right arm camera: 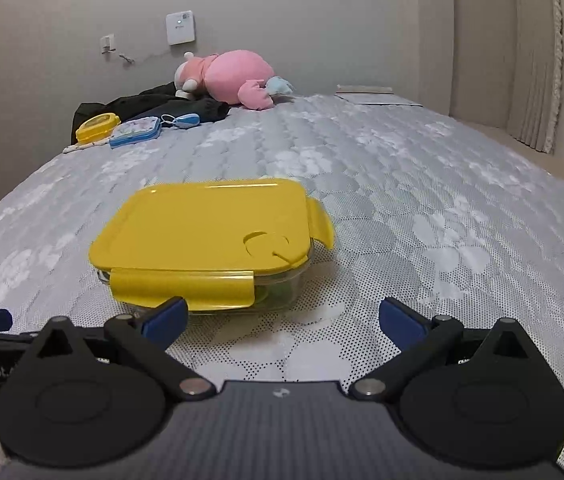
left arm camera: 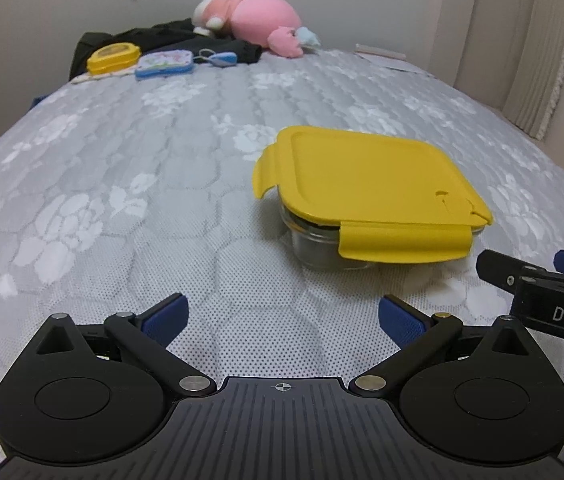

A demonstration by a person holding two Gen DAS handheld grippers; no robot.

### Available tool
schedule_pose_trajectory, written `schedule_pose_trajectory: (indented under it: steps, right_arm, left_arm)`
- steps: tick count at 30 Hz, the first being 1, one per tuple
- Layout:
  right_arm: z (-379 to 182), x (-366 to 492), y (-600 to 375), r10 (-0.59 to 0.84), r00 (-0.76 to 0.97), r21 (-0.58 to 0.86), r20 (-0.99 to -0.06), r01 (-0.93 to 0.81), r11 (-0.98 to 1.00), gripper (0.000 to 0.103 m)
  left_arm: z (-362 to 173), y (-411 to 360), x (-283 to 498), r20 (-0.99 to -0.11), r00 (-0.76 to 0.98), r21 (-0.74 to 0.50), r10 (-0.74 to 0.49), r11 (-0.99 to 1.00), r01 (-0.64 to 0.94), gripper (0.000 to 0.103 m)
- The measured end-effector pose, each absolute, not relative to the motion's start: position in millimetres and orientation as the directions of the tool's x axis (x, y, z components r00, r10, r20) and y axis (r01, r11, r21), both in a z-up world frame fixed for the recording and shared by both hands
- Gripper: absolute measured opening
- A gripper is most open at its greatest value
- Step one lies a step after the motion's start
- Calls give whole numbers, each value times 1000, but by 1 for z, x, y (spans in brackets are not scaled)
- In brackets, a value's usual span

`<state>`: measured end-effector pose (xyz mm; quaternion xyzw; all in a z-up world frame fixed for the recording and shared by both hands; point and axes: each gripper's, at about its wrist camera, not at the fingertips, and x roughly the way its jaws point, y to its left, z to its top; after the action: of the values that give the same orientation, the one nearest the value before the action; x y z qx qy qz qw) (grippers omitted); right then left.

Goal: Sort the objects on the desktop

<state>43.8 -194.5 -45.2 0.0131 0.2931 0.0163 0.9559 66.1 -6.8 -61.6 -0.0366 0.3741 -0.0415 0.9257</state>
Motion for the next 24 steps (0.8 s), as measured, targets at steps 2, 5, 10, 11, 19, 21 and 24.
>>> schedule_pose_trajectory:
  steps: [2,5,10,11,19,21,24]
  right_arm:
    - [-46,44,-193,40,825,30,-564,-28,999,103]
    - [-46,43,-193,41,822,28,-568,-31,999,103]
    - [-47,44,-193,41,818,28,-573,-30,999,103]
    - [-47,44,-193,41,818,28,-574,-30,999,103]
    - [-47,44,-193,46,811,32,-583,-34,999,103]
    - [-48,44,-192,49,809,34,-586,-37,999,103]
    - [-48,44,-191,50,807,29,-588,-40,999,103]
  left_arm:
    - [-62,-7,66,-693,713,-101,-106,994,49,103]
    - [-63,-7,66,-695,711,-101,-105,994,47,103]
    - [-62,-8,67,-699,706,-110,-115,993,53,103]
    - [-63,-8,67,-701,703,-120,-125,991,57,103]
    - [-64,-2,69,-699,701,-161,-140,986,37,103]
    - [-65,-1,69,-699,700,-170,-144,985,34,103]
    - [-65,-1,69,-701,698,-174,-148,984,35,103]
